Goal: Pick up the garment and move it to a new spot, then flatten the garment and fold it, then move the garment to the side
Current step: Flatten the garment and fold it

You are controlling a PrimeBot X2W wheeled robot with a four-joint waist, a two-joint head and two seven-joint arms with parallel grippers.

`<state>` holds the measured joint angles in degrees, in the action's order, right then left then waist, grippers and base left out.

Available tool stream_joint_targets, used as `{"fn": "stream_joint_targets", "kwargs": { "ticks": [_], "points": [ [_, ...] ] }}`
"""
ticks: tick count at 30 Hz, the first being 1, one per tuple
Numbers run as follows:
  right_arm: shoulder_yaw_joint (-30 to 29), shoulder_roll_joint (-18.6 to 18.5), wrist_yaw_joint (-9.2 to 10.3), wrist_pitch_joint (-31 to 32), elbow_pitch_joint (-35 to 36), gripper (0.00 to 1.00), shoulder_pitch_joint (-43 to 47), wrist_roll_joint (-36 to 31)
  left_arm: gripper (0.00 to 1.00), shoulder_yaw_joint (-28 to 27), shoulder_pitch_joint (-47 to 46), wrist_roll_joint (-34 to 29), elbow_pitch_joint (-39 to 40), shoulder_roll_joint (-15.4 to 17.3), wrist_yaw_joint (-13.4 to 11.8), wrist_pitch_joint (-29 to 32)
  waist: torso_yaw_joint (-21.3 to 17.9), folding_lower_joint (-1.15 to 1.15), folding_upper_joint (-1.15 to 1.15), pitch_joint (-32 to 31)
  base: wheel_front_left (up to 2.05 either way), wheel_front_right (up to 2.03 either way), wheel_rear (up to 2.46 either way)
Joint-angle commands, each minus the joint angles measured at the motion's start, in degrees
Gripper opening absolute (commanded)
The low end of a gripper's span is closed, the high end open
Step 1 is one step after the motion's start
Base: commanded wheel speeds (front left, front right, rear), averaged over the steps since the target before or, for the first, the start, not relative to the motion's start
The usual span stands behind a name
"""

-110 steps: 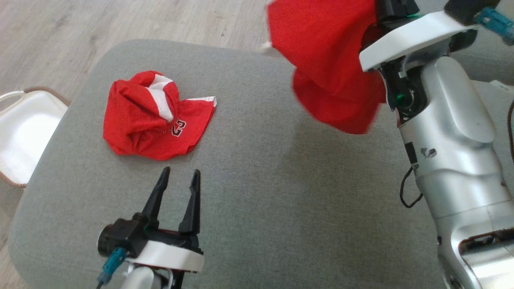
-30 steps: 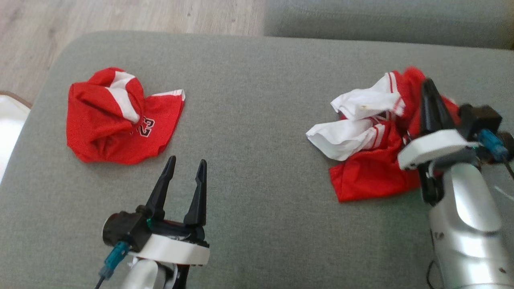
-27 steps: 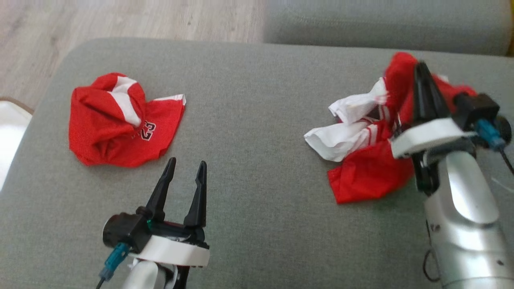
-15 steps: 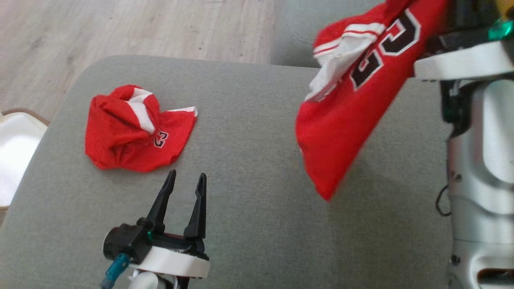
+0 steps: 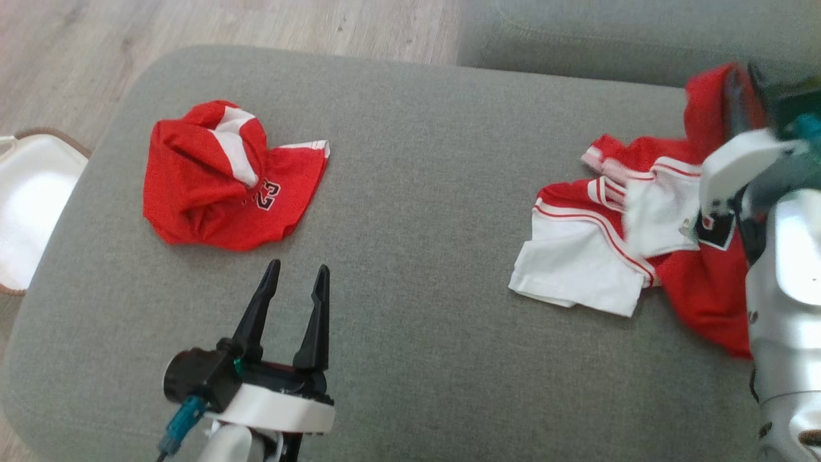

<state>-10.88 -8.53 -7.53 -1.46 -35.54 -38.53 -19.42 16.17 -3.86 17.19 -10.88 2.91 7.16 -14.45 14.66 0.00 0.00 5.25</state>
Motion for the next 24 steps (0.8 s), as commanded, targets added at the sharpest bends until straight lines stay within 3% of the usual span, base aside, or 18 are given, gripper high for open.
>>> {"fn": "stream_joint_targets", "kwargs": {
  "ticks": [1, 6, 11, 19, 24],
  "points": [
    [1.21, -1.16, 0.04, -0.39, -1.56, 1.0, -4.08, -1.96, 1.0, -1.51, -3.24, 0.51, 1.9, -0.03, 0.3, -0.55, 0.15, 0.0, 0.0, 1.08, 0.0, 0.0, 0.0],
    [-2.42, 0.39, 0.04, -4.46, -5.65, 1.0, -5.15, -3.92, 1.0, -1.42, -3.69, 0.99, 1.85, -0.03, 0.26, -0.55, -1.01, 0.0, 0.0, 1.36, 0.0, 0.0, 0.0],
    [-3.72, 3.29, 0.04, -10.84, -4.75, 1.0, -2.28, -2.11, 1.0, -1.98, -3.29, 1.0, 1.77, -0.03, 0.16, -0.55, -3.64, 0.0, 0.0, 0.16, 0.0, 0.0, 0.0],
    [0.02, 5.54, 0.04, -13.28, 3.72, 1.0, 8.2, 7.9, 1.0, -2.85, -2.28, 0.71, 2.4, -0.03, -0.01, -0.55, -8.88, 0.0, 0.0, -1.81, 0.0, 0.0, 0.0],
    [5.11, 5.63, 0.04, -13.47, 11.88, 1.0, 19.62, 18.5, 1.0, -2.95, -1.63, 0.39, 2.59, -0.03, -0.09, -0.55, -12.06, 0.0, 0.0, -1.98, 0.0, 0.0, 0.0]
  ]
}}
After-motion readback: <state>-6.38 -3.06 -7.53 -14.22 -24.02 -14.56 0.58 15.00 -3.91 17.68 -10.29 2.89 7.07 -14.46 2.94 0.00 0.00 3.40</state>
